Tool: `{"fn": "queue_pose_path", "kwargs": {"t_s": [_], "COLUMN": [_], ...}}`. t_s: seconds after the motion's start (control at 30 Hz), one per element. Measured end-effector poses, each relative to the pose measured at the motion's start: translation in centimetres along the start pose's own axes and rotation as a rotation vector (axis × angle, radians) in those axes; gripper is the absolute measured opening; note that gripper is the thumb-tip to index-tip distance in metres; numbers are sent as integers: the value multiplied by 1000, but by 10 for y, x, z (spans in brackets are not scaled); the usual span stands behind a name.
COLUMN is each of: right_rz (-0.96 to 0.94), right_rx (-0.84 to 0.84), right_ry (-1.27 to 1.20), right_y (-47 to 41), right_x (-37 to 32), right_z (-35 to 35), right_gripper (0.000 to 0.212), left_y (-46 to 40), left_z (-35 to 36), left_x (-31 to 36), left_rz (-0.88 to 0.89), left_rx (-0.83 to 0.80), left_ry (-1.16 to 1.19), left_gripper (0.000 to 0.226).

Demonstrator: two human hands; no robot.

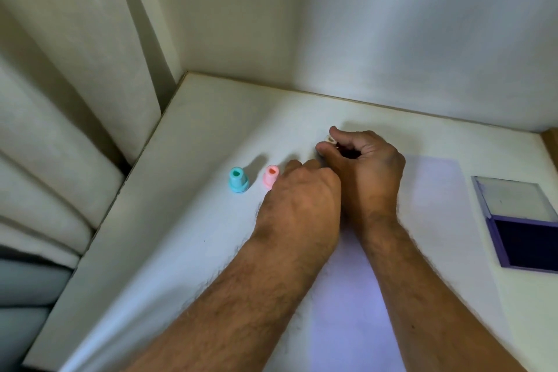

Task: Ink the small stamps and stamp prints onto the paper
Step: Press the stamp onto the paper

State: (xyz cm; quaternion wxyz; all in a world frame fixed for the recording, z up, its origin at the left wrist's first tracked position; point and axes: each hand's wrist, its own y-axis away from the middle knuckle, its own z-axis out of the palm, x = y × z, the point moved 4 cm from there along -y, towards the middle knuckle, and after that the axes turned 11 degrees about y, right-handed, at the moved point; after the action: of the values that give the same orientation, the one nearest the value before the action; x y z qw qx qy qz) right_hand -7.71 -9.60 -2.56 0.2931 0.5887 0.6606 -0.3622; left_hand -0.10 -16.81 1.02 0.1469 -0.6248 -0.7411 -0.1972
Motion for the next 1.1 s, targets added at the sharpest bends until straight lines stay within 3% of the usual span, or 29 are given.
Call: {"fn": "queue_pose_path", "kwargs": {"t_s": [0.13,0.33,0.5,0.73,0.93,1.1], "right_rz": [-52,55,39,12,-5,44], "right_rx": [-51,-179,-296,-408,-393,-288], "right_ry": [189,355,447,539,505,208], "right_y": [-8,-27,-39,-46,-45,-24], "right_x": [-12,-23,-31,-38,-31,-17], "right_z": [-4,-10,-11,-12,-13,-24], "right_gripper": [20,16,20,25,24,28], "left_y": [4,3,5,3,2,-1], "left_z": [-1,4,3,7,9,9], "left_x": [0,-3,0,-1,-2,-1], "left_rz": [46,26,28,25,22,11], "left_rx": [24,-18,10,-42,-56,-63], "left_ry": [-37,-31,-71,-92,-122,-112], "left_gripper": [21,27,18,23,28,37]}}
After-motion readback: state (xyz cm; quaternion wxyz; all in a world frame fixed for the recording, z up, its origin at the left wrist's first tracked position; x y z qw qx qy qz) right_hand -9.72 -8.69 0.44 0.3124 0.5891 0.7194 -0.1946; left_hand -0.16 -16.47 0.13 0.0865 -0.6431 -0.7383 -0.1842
